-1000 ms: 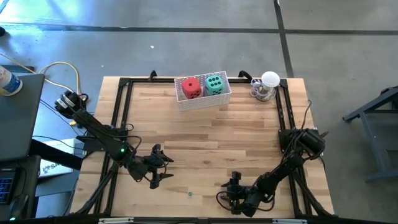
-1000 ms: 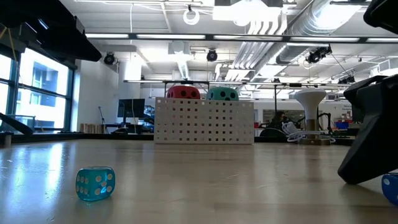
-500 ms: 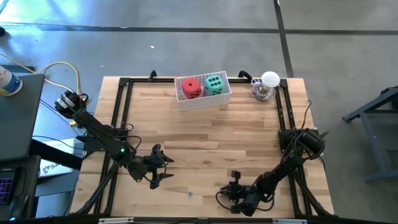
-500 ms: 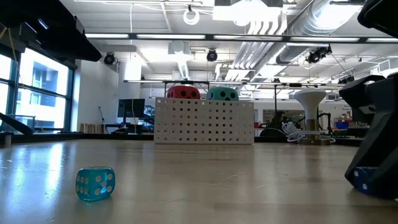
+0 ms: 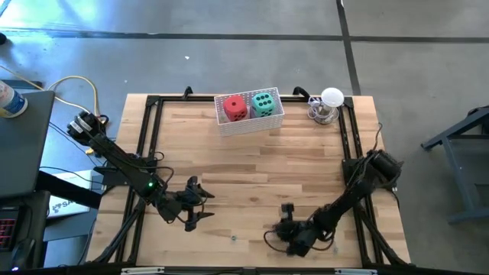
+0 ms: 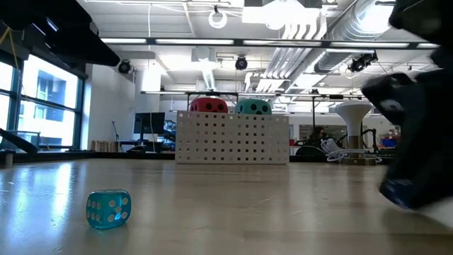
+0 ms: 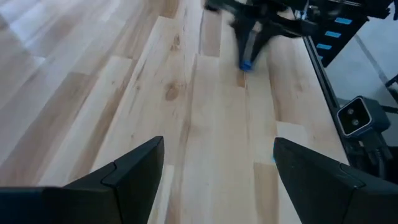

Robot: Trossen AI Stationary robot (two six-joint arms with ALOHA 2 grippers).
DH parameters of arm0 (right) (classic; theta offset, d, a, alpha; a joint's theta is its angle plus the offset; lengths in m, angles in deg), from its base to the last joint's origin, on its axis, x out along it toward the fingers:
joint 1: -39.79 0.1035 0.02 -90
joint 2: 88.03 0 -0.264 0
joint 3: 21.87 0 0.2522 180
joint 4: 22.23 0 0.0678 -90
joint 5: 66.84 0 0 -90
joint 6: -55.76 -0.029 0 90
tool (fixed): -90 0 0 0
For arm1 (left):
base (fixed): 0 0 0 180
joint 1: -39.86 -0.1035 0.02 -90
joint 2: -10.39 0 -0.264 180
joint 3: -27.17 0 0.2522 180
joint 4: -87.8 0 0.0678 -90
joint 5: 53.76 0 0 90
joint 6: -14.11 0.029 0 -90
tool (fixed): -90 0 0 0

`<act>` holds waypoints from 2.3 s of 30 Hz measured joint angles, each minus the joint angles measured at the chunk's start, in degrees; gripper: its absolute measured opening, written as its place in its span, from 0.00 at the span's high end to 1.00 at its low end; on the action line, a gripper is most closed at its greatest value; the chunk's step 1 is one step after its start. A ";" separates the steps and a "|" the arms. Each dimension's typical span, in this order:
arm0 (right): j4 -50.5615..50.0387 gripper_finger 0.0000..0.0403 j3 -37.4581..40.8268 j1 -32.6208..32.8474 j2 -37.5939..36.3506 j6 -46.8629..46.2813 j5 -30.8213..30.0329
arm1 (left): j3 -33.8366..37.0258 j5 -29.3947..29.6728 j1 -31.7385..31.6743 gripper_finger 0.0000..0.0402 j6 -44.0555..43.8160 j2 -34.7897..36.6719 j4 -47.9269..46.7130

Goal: Pick & Place Dice
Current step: Put the small blue dice into the white bin

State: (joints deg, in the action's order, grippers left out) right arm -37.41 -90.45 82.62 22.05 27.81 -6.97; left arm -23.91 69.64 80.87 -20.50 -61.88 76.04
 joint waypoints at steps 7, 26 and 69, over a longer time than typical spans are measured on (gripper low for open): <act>-4.77 0.91 -0.08 -8.46 -13.68 11.56 -2.34 | 0.00 1.45 -1.72 0.27 1.19 0.00 -0.02; 5.53 0.91 -0.26 -55.59 -28.79 26.76 29.89 | 0.00 1.43 -4.70 0.27 0.21 0.00 0.00; 11.11 0.57 -10.51 -61.74 -5.81 33.67 12.42 | 0.00 0.86 -6.58 0.27 0.09 0.02 -0.70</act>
State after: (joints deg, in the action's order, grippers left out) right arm -26.30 -100.95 20.88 16.24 61.48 5.45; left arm -23.91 70.51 74.29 -20.41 -61.86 75.34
